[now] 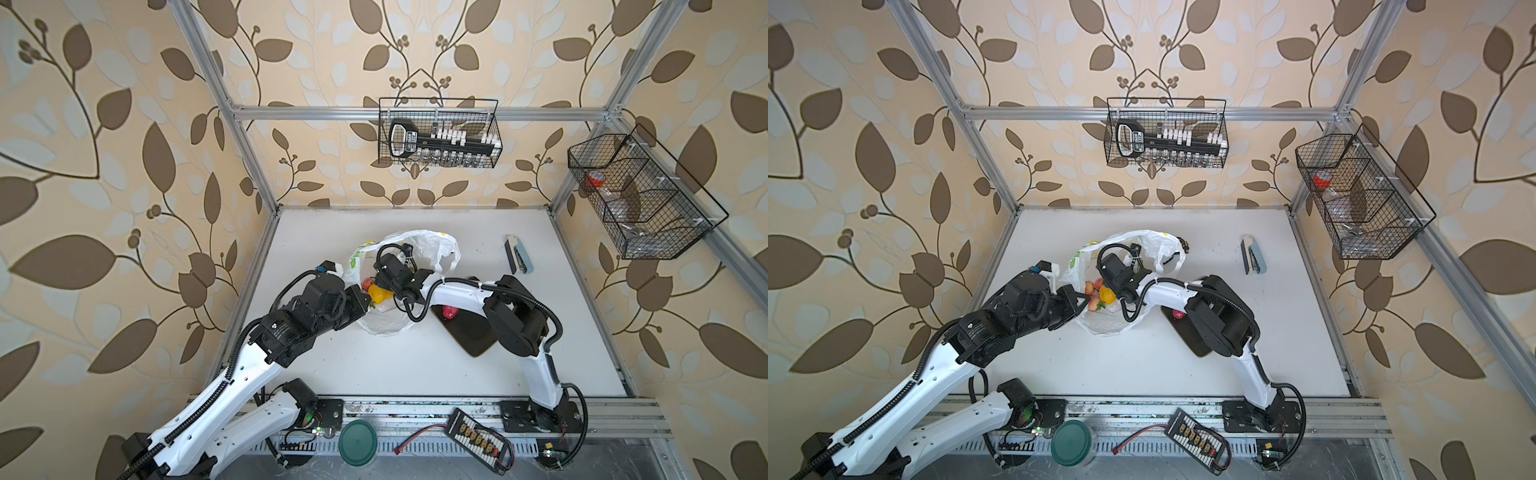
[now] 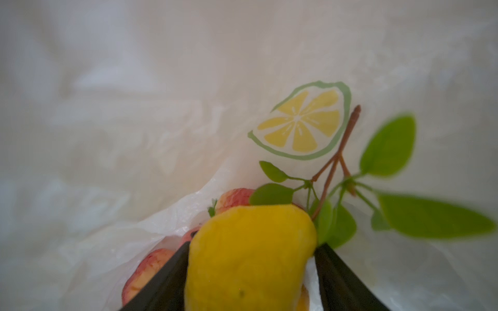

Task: Take the fake fruits out of the plastic bag
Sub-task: 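Reach the right gripper into the bag and grasp the yellow fake pear, then carry the yellow pear to the black tray and release it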

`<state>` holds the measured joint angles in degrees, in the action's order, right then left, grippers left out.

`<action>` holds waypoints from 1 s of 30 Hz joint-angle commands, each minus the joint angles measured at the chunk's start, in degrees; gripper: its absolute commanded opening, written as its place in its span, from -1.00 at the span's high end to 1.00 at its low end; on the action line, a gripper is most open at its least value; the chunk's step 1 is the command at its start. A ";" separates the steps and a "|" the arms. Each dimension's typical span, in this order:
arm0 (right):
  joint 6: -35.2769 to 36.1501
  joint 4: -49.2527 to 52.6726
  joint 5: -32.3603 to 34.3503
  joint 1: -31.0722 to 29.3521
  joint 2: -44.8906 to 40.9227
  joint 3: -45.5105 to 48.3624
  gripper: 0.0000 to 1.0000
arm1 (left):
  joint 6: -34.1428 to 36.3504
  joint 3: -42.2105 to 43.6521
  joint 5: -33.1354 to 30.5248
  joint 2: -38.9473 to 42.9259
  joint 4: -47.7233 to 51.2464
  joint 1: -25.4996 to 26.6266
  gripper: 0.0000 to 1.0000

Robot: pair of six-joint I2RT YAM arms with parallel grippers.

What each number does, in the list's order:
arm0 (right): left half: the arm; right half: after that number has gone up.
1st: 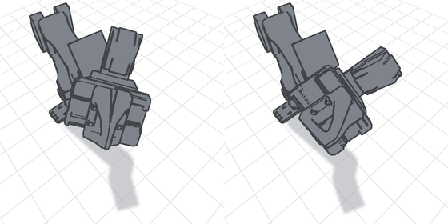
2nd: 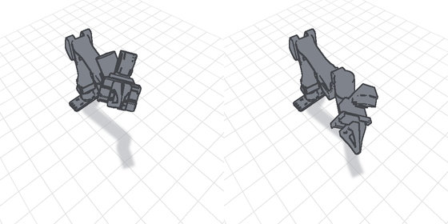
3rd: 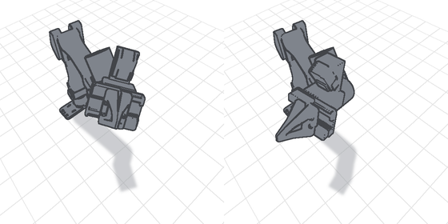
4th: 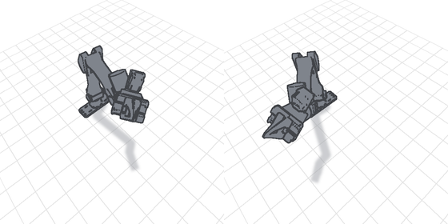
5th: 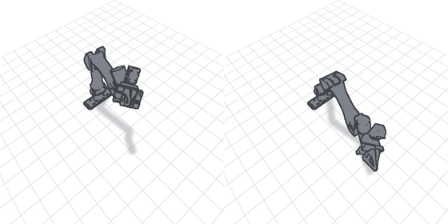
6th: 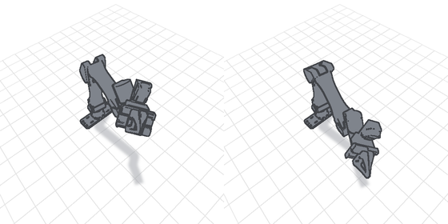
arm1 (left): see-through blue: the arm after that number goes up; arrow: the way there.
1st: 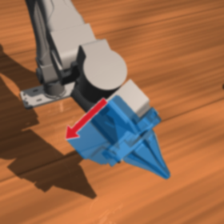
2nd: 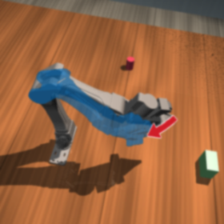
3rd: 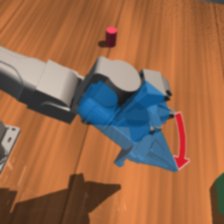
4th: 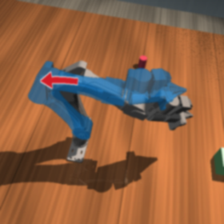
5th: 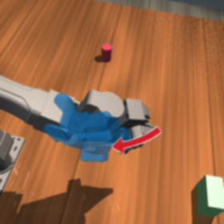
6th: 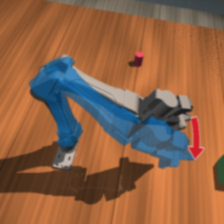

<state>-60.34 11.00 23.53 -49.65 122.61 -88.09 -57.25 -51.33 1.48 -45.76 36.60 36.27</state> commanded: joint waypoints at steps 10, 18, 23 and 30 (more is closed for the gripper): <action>2.12 -1.64 -0.50 0.00 -4.67 2.65 0.10 | 0.48 0.80 0.79 -0.12 -2.37 -0.46 1.00; 8.22 -4.51 -5.07 -2.42 -16.14 12.93 0.11 | 0.59 1.05 0.47 -0.30 -3.00 -0.44 1.00; 18.41 -2.13 -6.60 -6.98 -22.96 16.23 0.10 | 0.22 1.50 0.31 -0.03 -3.51 -0.42 1.00; 25.49 3.06 -5.62 -13.46 -32.78 20.55 0.10 | 0.12 1.31 0.18 0.11 -3.42 -0.47 1.00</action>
<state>-40.23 10.66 17.37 -61.34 92.82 -68.69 -57.28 -50.04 1.52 -46.04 34.39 36.27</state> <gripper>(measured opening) 0.473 0.048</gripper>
